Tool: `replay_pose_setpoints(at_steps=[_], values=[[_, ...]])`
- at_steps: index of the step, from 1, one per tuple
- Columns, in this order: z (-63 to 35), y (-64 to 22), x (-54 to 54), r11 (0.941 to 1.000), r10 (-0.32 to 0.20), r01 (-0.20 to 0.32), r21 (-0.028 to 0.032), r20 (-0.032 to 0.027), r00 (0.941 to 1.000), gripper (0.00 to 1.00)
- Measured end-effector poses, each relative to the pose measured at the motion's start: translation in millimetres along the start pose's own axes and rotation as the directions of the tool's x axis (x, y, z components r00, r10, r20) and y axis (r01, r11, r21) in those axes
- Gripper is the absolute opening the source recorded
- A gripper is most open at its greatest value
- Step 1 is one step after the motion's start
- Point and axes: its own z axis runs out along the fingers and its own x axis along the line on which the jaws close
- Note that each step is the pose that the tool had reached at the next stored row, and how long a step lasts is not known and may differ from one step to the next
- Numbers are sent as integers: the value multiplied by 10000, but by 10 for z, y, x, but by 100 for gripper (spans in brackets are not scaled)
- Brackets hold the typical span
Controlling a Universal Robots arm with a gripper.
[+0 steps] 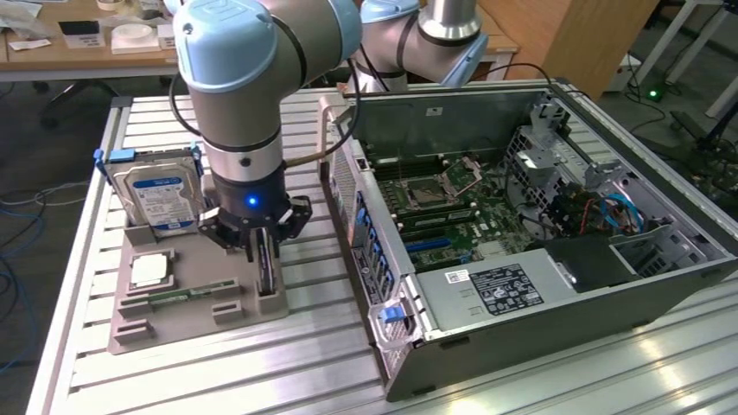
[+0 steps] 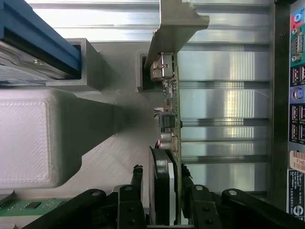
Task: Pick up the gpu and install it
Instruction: 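Pick up the gpu and move the gpu toward the slot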
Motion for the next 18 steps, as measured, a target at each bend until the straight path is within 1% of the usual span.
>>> replay_pose_setpoints(at_steps=[3, 4, 10, 12, 13, 18], values=[[6, 0, 0, 10000, -1, 1, 2, -2, 10000, 40], [8, 0, 0, 10000, -1, 1, 1, -2, 10000, 33], [16, -1, 1, 10000, 0, 0, 2, -3, 10000, 33], [17, -1, 1, 10000, 0, 0, 2, -3, 10000, 32], [17, -1, 1, 10000, 0, 0, 2, -2, 10000, 28], [19, -1, 0, 10000, 0, 0, 1, -2, 10000, 28]])
